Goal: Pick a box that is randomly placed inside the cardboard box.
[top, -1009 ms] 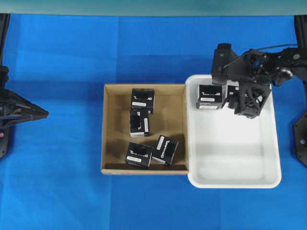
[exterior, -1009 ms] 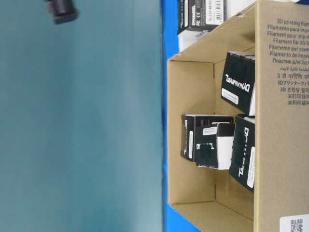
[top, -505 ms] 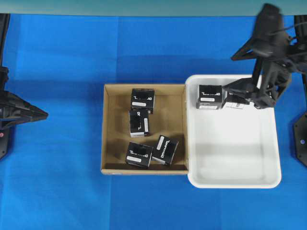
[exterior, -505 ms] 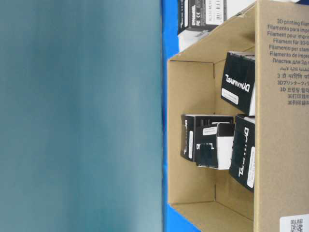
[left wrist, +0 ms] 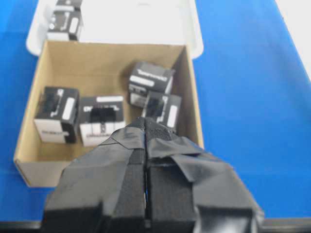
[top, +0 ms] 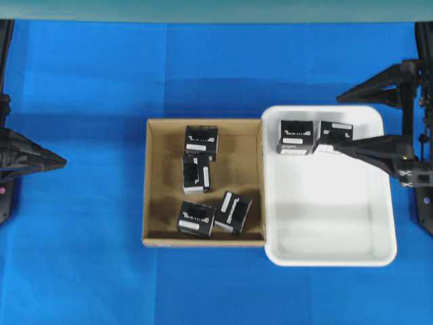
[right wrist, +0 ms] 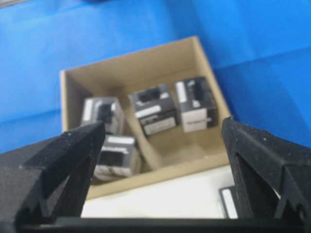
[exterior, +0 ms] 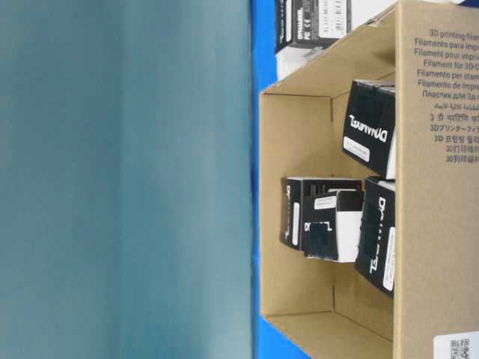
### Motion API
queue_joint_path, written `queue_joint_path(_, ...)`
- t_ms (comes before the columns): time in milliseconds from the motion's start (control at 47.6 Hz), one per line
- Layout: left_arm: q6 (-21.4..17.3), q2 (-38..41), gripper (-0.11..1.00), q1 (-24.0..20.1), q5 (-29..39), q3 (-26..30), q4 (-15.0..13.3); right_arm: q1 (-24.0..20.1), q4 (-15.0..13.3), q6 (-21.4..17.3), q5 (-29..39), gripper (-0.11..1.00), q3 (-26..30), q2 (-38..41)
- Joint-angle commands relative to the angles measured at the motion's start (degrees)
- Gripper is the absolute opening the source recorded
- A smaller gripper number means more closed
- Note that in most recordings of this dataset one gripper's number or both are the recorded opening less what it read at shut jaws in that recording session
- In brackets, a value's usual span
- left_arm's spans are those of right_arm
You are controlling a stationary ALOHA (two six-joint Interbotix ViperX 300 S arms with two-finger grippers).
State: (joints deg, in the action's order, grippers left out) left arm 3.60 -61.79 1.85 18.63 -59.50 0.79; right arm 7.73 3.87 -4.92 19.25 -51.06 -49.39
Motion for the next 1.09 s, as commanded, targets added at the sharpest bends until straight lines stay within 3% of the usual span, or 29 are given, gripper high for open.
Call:
queue_joint_path(0,0.18,0.09,-0.07,-0.18,-0.53,1.85,0.18,-0.09,0.18,-0.18,-0.62,0.95,-0.09,-0.88)
queue_joint_path(462,-0.44,-0.26,-0.07,-0.18,-0.18,1.76,0.18,-1.05,0.18,-0.79,-3.78,0.95,-2.02,-6.50)
queue_joint_path(757,0.00,-0.70,-0.07,-0.09,-0.18,1.58,0.18,-1.05,0.18,-5.36,-3.78,0.95,-2.72,-6.50)
queue_joint_path(1072,-0.09,-0.62,-0.07,-1.14,-0.26,1.32,0.18,-1.76,0.18,-5.19,-3.69,0.95,-2.72,-8.09)
